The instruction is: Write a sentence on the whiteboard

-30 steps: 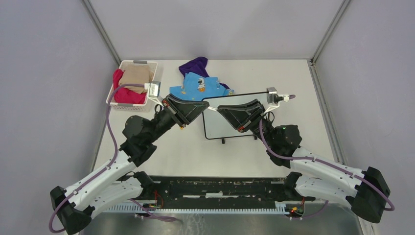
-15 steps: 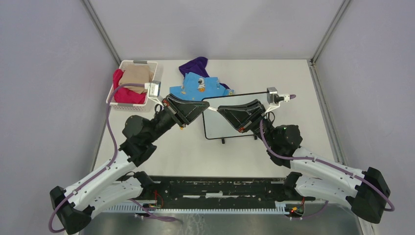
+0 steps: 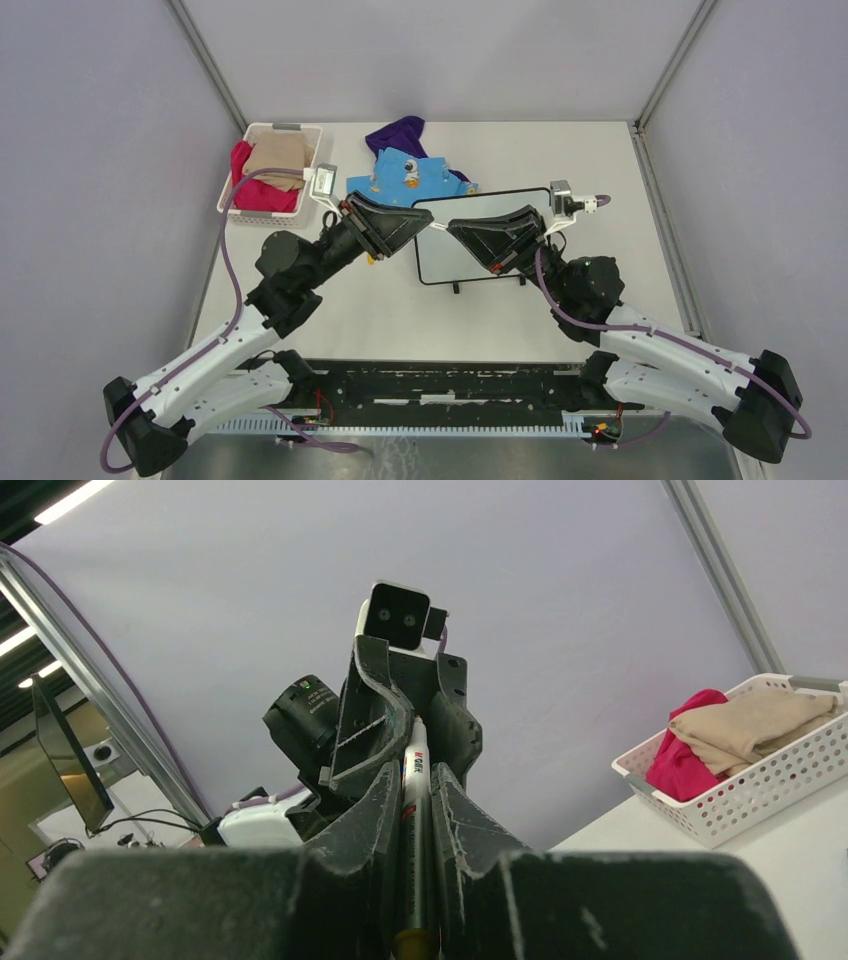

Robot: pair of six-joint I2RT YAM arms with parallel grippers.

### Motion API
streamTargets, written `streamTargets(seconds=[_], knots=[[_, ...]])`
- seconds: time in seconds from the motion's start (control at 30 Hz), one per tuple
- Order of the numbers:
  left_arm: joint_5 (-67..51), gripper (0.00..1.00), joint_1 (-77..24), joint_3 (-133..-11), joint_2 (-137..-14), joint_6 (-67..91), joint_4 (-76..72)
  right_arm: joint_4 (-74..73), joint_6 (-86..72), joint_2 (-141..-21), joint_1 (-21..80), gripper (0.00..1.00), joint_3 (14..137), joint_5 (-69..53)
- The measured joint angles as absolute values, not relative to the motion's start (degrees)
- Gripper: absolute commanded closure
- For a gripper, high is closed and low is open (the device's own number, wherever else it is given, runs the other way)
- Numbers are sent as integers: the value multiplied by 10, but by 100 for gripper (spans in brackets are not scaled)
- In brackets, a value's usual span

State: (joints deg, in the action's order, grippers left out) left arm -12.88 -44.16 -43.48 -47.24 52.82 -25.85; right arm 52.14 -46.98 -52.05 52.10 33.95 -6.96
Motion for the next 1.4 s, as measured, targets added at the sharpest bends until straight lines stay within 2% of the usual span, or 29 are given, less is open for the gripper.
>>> streamTargets(seconds=[0.1,0.27,0.37,0.47,0.53,0.67,0.93,1.1,1.2,1.4], knots=[[-141,74,-442,-437,-480,528,-265,517,-466,-521,521,100,340,-70],[-153,97,-441,-441,-484,529,-276,515,-462,-521,521,100,340,-70],[-158,98,-441,-443,-484,529,-282,517,-462,-519,521,99,340,-74],[-164,98,-441,-443,-484,529,-285,518,-462,-517,521,81,340,-77],[-165,98,-441,-443,-484,529,-285,517,-462,-517,521,73,340,-79],[-165,98,-441,-445,-483,528,-279,509,-456,-517,521,66,340,-83],[-166,98,-441,-448,-483,526,-262,490,-447,-516,521,75,341,-88],[-167,98,-441,-450,-483,526,-260,490,-447,-514,521,67,341,-89],[-167,98,-441,-450,-483,526,-258,491,-447,-513,521,66,341,-88],[-167,98,-442,-450,-483,526,-258,492,-447,-509,521,75,341,-81]])
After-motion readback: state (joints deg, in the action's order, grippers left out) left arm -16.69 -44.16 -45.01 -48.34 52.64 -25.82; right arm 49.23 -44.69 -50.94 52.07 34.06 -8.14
